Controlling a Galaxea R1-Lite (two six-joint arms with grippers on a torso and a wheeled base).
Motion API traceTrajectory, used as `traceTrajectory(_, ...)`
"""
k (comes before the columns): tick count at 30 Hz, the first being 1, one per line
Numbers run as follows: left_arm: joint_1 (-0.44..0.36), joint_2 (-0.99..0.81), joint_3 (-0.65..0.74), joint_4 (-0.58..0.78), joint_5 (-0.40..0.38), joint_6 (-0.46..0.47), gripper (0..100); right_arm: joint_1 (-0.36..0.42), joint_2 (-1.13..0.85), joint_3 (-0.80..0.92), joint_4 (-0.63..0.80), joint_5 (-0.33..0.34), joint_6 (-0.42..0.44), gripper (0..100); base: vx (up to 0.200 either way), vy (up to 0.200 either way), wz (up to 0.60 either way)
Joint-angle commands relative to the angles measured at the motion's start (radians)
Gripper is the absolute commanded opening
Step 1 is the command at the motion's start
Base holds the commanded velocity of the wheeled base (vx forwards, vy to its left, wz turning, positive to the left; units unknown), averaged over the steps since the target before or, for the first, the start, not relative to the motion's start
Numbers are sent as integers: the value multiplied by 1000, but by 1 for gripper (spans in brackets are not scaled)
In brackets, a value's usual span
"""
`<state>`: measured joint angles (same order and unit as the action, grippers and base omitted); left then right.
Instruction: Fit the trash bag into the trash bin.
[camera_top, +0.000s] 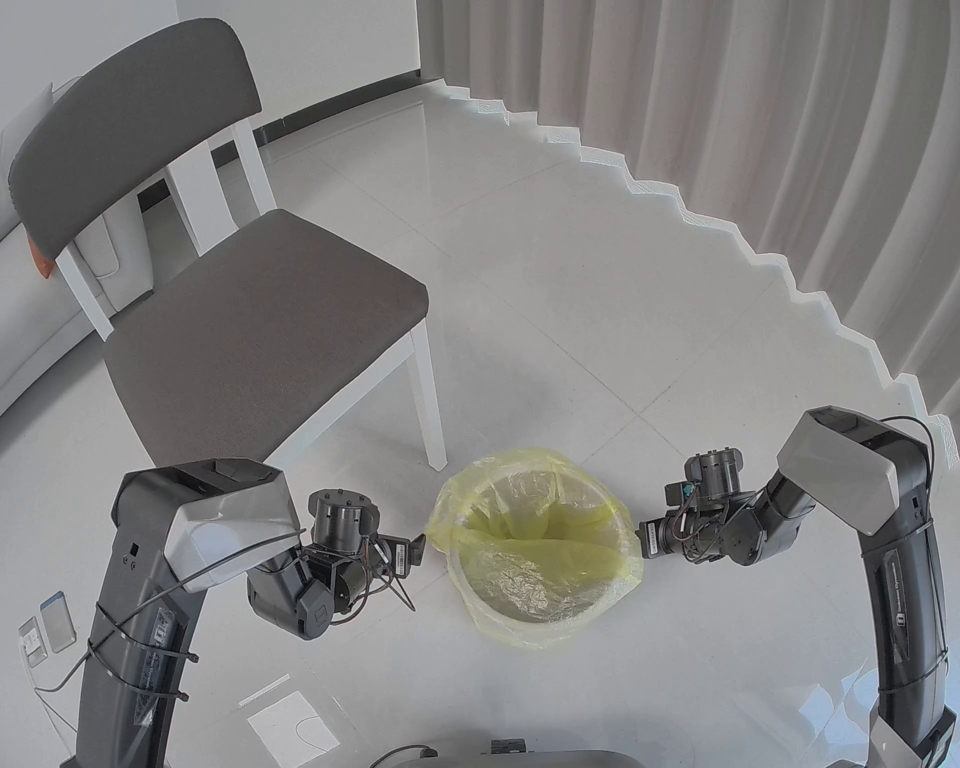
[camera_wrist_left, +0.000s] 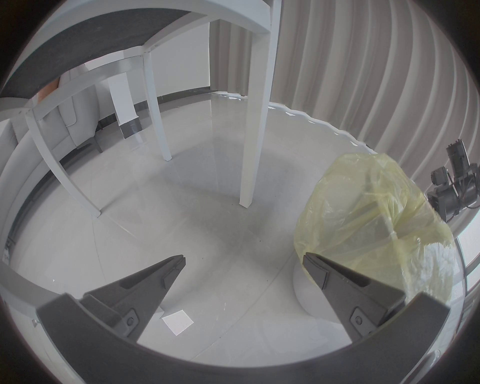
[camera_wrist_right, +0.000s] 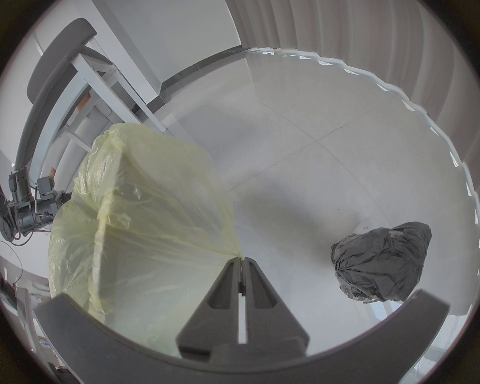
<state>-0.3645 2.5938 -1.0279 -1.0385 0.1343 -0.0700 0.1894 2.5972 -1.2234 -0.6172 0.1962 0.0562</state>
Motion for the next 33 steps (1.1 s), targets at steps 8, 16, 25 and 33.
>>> traceTrajectory(8, 7, -31, 89, 2, -27, 52, 100, -62, -40, 58, 57, -1, -81, 0, 0, 0, 0)
traceTrajectory(16, 41, -139, 157, -26, -42, 38, 100, -105, -169, 156, 44, -1, -82, 0, 0, 0, 0)
traceTrajectory(25, -7, -129, 129, -77, -50, 12, 100, -122, -226, 285, -41, -1, -104, 0, 0, 0, 0)
traceTrajectory(33, -47, -58, 11, -66, -50, 6, 100, -119, -223, 363, -148, -1, -119, 0, 0, 0, 0)
